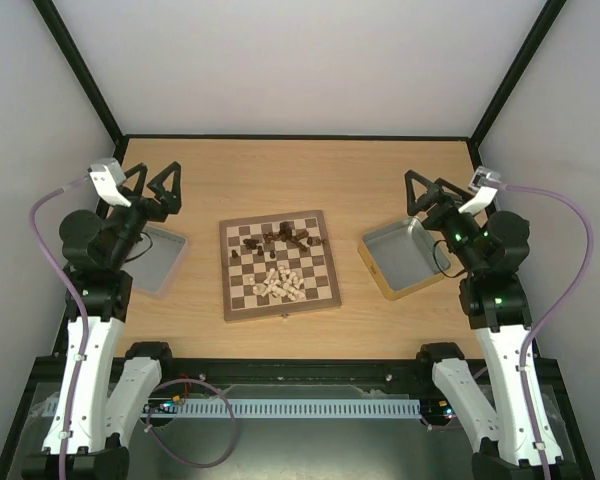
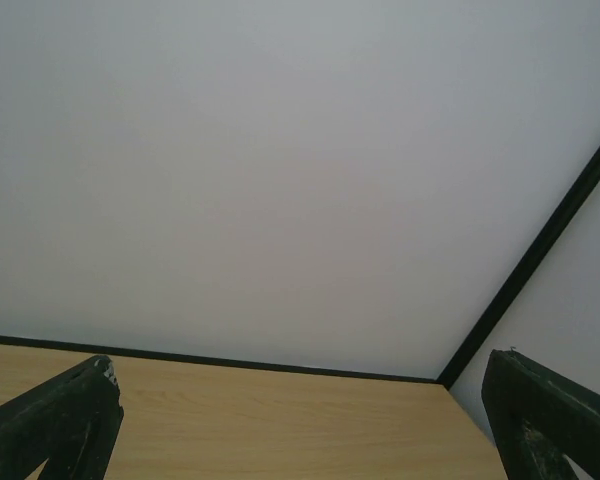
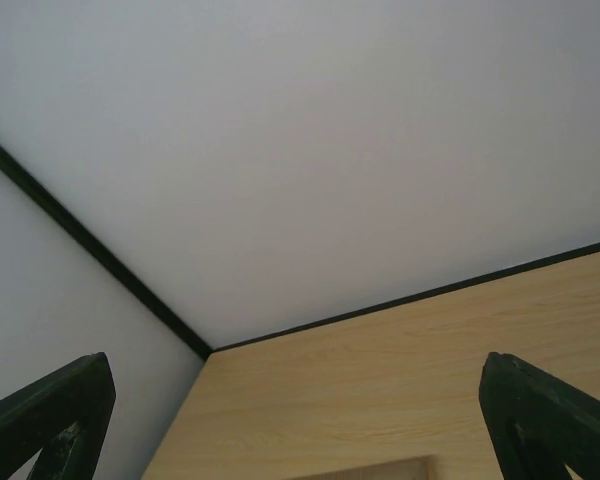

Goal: Set up the chess pieces on the board
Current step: Pick up the chess piece from the chessboard.

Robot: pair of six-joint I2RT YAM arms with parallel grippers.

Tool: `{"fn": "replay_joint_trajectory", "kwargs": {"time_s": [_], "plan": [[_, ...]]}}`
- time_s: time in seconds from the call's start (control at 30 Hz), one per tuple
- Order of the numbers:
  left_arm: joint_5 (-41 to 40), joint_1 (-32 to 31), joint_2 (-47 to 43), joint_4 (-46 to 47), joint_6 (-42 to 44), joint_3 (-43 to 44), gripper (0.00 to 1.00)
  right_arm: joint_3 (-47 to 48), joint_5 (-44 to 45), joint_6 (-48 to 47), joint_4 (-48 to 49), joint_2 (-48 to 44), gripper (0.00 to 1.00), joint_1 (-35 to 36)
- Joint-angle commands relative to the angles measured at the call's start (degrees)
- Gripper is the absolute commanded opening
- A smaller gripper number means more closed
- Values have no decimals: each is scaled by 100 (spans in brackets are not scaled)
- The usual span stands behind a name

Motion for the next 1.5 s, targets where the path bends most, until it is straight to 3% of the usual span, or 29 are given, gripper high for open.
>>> {"fn": "replay_joint_trajectory", "kwargs": {"time_s": [0.0,0.33,0.47,0.77,1.1,1.37,1.47], "plan": [[431,47,33,261,-341,5,100,-67,-859,180,266,110,98,-44],[994,52,422,446,-596,-183,100,-395,-1714,761,302,817,99,-54],[1677,-182,988,107,-501,-228,100,-719,-2059,754,432,1252,92,70],[-262,-2409,1965,-1623,-782,-146,99,-920,-871,367,-352,1826,79,1414],[-1294,-3922,2124,-2365,-1687,-968,66,-1489,387,113,-875,2044,61,2848],[-1628,-4151,2099,-2741,-1968,-1309,39,-1288,1553,476,-848,2734,51,4097],[-1498,-4159,2254,-2689,-1941,-1356,36,-1258,1855,707,-656,2968,47,4416]]}}
